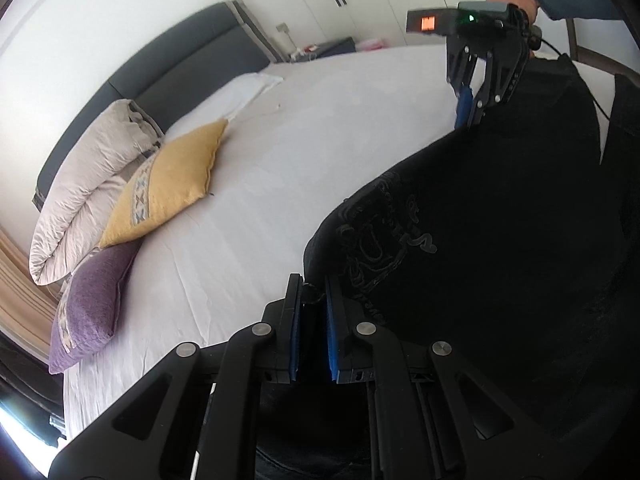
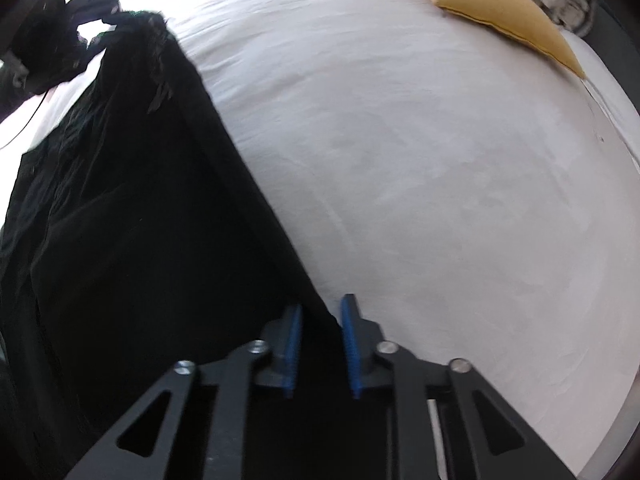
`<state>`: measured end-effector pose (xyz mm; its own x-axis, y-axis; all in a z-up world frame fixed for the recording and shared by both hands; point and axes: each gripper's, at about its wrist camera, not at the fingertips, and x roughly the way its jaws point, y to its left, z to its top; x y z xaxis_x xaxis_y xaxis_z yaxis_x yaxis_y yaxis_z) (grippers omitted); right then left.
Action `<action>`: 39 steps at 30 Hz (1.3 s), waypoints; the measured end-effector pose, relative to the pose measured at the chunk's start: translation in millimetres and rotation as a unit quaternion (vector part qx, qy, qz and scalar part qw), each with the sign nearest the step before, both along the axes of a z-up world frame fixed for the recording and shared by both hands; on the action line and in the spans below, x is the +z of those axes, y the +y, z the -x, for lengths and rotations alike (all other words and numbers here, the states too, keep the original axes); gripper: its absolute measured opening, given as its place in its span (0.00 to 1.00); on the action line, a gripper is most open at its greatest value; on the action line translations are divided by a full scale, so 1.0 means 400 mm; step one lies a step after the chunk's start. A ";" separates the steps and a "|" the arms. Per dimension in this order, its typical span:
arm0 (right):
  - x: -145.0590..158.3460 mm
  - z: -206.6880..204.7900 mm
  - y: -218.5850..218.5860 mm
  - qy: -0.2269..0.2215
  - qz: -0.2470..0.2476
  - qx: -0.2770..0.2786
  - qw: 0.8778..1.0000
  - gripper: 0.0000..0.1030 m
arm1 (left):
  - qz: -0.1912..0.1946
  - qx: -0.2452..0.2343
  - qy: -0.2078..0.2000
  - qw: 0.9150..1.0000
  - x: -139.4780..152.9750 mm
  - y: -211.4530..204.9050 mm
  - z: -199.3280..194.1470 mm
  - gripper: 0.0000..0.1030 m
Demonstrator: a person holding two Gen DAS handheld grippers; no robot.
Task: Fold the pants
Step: 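Lift the jeans with both tools and fold one half over the other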
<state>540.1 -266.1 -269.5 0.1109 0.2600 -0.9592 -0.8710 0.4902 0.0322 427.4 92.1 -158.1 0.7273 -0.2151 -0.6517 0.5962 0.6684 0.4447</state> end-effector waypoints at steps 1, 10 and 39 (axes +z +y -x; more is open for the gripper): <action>0.000 0.003 0.004 -0.004 0.005 0.003 1.000 0.09 | 0.002 -0.001 -0.004 1.000 0.010 0.002 0.019 0.09; 0.068 0.075 0.017 -0.088 0.018 0.002 0.996 0.03 | 0.011 0.004 -0.023 1.000 0.043 0.019 0.059 0.09; 0.300 0.735 0.040 -0.263 0.030 -0.041 0.963 0.03 | 0.041 -0.005 -0.034 0.999 0.204 0.033 0.716 0.09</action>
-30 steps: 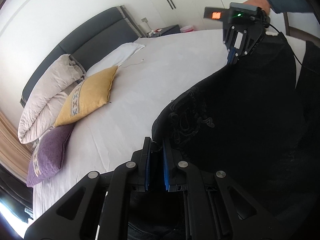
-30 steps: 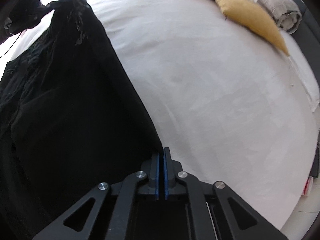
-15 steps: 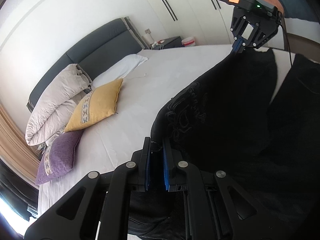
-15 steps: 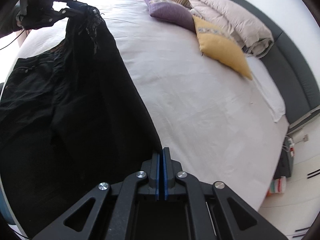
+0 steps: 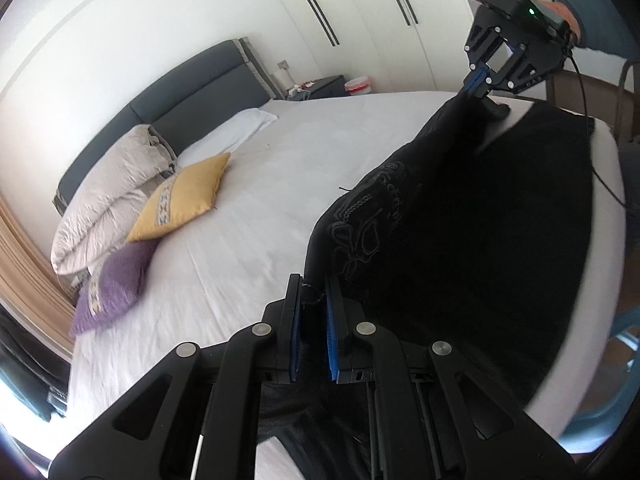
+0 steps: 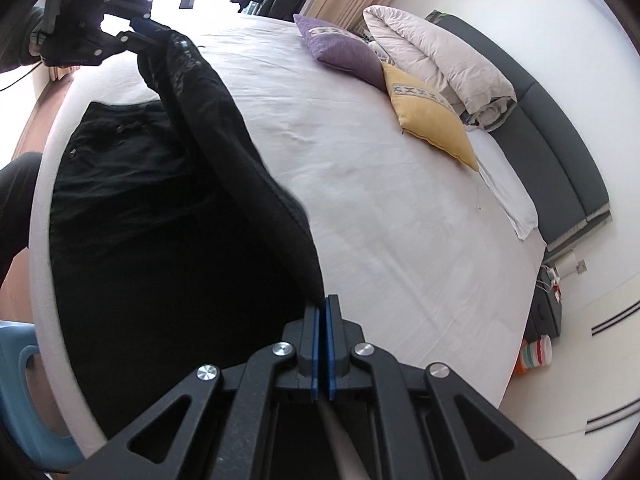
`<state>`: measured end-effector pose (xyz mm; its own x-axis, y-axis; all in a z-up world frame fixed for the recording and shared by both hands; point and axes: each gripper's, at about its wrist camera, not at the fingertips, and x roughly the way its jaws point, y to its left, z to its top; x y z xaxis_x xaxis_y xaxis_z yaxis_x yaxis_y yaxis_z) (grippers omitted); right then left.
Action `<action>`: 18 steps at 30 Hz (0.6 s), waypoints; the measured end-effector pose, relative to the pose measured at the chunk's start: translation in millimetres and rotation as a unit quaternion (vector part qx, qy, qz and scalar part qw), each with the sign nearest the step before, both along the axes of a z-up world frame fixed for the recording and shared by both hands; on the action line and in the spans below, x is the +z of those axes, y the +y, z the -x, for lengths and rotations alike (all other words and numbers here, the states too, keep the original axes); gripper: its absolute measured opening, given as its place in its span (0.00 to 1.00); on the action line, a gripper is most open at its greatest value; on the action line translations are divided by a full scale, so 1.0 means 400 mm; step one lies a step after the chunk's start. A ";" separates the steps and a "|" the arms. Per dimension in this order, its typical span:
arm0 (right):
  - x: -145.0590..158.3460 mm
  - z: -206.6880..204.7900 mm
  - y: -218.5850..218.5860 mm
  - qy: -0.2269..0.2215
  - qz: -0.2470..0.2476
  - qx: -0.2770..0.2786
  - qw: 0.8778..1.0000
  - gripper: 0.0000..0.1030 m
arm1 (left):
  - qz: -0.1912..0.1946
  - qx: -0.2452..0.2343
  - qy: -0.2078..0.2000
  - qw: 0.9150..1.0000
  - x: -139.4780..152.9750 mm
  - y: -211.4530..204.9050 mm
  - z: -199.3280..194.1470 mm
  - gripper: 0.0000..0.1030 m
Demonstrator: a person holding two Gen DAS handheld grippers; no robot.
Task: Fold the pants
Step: 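Lift the jeans with both tools and fold one half over the other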
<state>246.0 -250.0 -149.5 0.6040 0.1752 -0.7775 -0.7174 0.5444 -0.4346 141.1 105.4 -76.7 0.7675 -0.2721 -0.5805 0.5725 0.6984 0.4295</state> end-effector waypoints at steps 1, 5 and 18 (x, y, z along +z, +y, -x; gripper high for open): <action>-0.009 0.023 0.006 -0.002 0.002 -0.002 1.000 0.03 | 0.004 0.002 0.006 1.000 -0.012 0.004 0.032 0.09; -0.045 0.119 0.033 -0.009 0.009 -0.009 1.000 0.03 | 0.011 0.014 0.030 0.999 -0.079 0.018 0.120 0.09; -0.168 0.281 0.104 0.000 0.056 -0.018 0.998 0.03 | -0.013 0.024 0.058 0.998 -0.287 0.017 0.315 0.09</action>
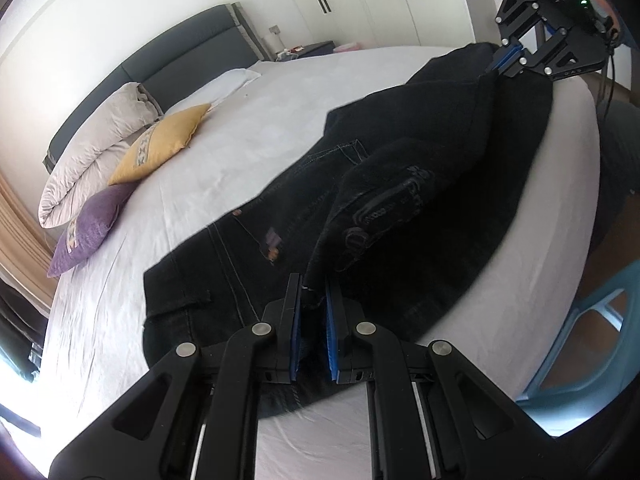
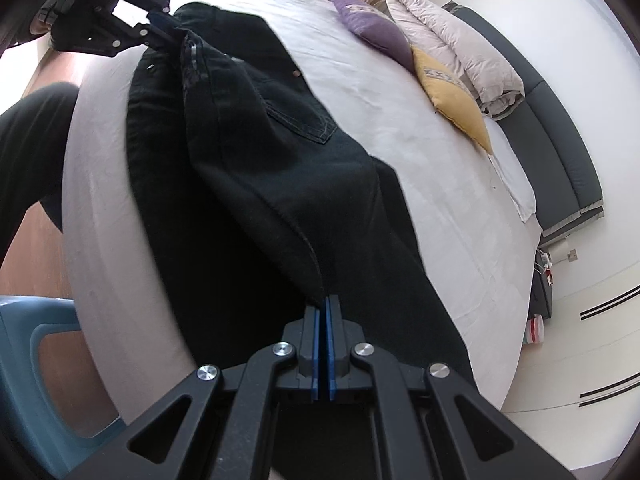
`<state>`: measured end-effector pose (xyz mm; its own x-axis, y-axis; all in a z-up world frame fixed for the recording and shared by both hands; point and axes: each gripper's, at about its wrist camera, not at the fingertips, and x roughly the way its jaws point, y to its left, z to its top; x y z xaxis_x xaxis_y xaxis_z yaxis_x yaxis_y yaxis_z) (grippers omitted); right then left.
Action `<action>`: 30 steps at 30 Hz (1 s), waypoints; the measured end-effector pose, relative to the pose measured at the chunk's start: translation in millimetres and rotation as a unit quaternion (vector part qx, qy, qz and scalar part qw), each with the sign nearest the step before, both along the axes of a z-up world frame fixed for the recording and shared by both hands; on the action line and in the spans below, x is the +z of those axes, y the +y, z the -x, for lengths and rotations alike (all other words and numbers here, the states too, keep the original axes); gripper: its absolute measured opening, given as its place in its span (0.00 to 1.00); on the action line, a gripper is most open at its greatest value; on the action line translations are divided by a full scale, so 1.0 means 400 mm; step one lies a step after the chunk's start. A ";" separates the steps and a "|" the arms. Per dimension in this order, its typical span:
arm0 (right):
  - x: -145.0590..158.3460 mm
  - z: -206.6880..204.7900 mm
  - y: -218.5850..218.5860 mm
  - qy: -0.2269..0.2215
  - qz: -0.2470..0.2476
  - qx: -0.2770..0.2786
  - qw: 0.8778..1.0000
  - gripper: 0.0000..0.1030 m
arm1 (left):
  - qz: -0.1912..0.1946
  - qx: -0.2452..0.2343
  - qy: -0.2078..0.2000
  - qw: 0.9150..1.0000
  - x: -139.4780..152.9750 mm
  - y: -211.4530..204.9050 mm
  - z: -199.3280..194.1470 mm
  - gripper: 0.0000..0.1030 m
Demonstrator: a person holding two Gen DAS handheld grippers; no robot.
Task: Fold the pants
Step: 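Lift the jeans with both tools and fold one half over the other, then open the right tool and release the jeans while the left tool keeps holding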
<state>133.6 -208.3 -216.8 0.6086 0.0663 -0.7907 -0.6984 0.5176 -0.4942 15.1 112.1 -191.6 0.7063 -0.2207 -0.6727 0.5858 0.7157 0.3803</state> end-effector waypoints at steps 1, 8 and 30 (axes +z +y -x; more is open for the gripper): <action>-0.002 0.010 0.003 -0.002 0.002 -0.002 1.000 0.03 | 0.002 0.001 0.001 1.000 -0.010 0.001 0.014 0.09; -0.052 0.063 0.006 0.010 0.000 -0.022 1.000 0.03 | 0.013 0.011 0.020 1.000 -0.053 0.022 0.050 0.09; -0.117 0.094 0.024 0.018 -0.002 -0.030 0.999 0.04 | 0.027 0.035 0.035 0.998 0.004 0.090 0.061 0.11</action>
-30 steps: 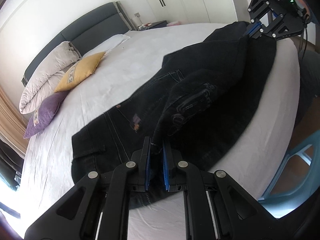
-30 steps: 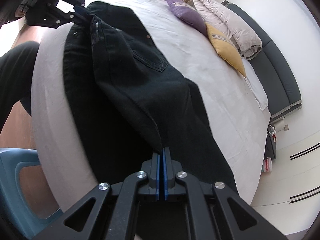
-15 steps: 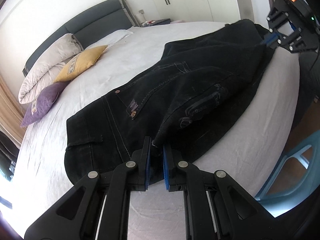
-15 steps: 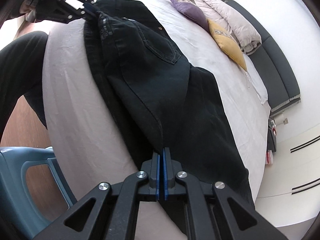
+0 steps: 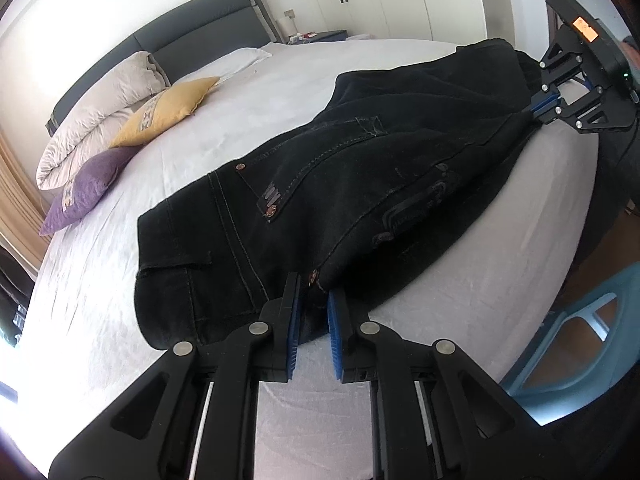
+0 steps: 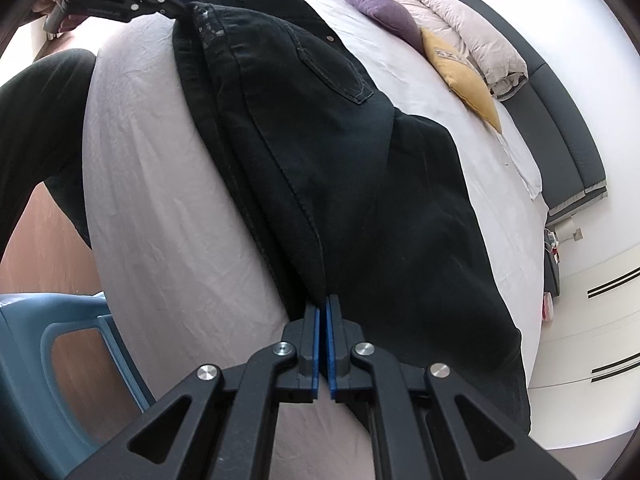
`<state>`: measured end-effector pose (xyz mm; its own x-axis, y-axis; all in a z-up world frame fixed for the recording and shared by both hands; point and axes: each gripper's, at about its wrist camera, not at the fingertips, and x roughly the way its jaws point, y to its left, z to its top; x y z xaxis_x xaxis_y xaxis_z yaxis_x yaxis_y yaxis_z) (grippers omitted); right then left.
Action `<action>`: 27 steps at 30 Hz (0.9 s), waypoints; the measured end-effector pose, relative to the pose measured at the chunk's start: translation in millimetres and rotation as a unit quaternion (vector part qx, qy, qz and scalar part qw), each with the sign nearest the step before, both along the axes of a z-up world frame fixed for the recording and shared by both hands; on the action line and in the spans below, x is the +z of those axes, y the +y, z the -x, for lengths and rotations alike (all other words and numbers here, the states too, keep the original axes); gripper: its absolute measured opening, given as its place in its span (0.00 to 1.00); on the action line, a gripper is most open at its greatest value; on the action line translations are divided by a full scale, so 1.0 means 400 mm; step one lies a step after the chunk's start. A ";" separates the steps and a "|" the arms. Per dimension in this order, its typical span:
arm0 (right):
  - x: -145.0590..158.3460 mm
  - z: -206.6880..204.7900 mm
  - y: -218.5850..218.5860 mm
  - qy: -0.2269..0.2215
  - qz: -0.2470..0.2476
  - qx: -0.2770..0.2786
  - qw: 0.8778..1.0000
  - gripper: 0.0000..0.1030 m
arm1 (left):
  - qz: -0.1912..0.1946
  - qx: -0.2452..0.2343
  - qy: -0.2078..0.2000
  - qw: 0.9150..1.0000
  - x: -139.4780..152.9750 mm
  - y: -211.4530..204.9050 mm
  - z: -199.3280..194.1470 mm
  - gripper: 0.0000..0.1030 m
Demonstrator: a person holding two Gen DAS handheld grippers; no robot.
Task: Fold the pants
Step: 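Open the right tool and release the jeans while the left tool keeps holding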
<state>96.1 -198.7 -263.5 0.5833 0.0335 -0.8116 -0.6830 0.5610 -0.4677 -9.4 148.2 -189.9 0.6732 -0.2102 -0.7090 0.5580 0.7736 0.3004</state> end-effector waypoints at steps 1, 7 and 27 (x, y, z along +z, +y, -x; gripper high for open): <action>-0.001 0.003 0.001 -0.002 0.001 0.000 1.000 0.04 | -0.003 0.000 0.000 1.000 0.000 0.000 -0.002 0.11; -0.004 0.026 0.009 -0.024 0.011 0.001 1.000 0.05 | -0.022 0.002 -0.012 1.000 0.005 -0.028 -0.024 0.11; 0.108 -0.034 -0.803 0.055 -0.554 -0.451 0.698 0.62 | -0.046 0.040 0.017 0.998 -0.014 -0.092 -0.092 0.13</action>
<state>109.7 -519.8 -220.3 0.7090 0.3360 -0.6201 0.1830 0.7614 0.6219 27.4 111.5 -195.6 0.6597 -0.0905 -0.7460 0.5072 0.7861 0.3532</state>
